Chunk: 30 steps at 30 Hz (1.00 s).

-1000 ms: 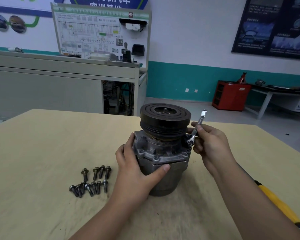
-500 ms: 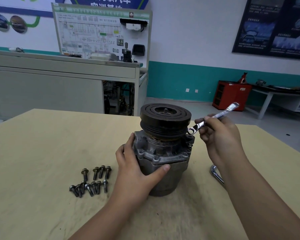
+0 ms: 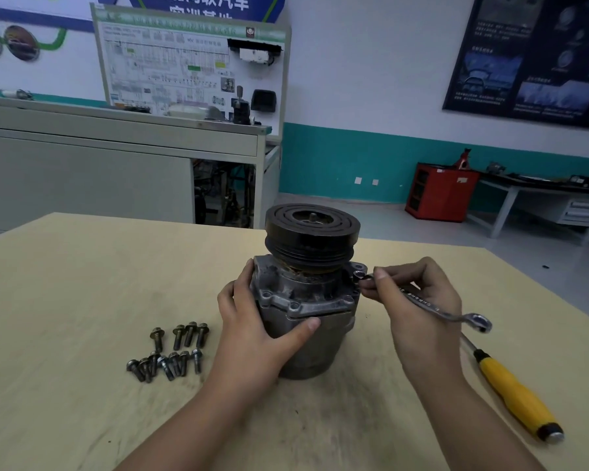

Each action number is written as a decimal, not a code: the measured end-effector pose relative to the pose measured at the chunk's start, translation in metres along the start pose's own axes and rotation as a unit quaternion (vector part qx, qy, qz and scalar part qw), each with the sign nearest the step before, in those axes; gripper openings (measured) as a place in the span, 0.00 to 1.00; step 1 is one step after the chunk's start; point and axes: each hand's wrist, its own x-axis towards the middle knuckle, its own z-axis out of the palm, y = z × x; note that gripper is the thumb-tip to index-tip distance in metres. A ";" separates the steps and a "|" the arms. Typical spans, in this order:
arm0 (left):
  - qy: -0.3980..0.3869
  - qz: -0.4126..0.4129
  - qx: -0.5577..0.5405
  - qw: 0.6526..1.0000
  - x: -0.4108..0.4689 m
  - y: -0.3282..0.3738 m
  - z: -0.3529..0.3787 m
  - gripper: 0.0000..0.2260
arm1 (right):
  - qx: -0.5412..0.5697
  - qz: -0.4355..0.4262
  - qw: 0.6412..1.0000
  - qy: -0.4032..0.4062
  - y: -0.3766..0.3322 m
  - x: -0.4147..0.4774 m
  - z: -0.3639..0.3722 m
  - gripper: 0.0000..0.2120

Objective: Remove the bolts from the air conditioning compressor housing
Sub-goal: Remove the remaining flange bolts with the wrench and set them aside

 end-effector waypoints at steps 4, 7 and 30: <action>0.001 -0.001 0.001 1.000 0.000 0.000 0.000 0.53 | -0.042 -0.017 0.999 0.001 0.003 -0.005 0.003 0.12; 0.001 -0.001 0.006 1.000 0.000 0.001 -0.001 0.53 | -0.080 -0.036 0.996 -0.005 0.005 -0.008 0.002 0.12; -0.009 -0.014 0.009 1.000 -0.001 0.000 -0.001 0.52 | 0.201 0.226 0.953 0.029 0.019 0.029 -0.005 0.20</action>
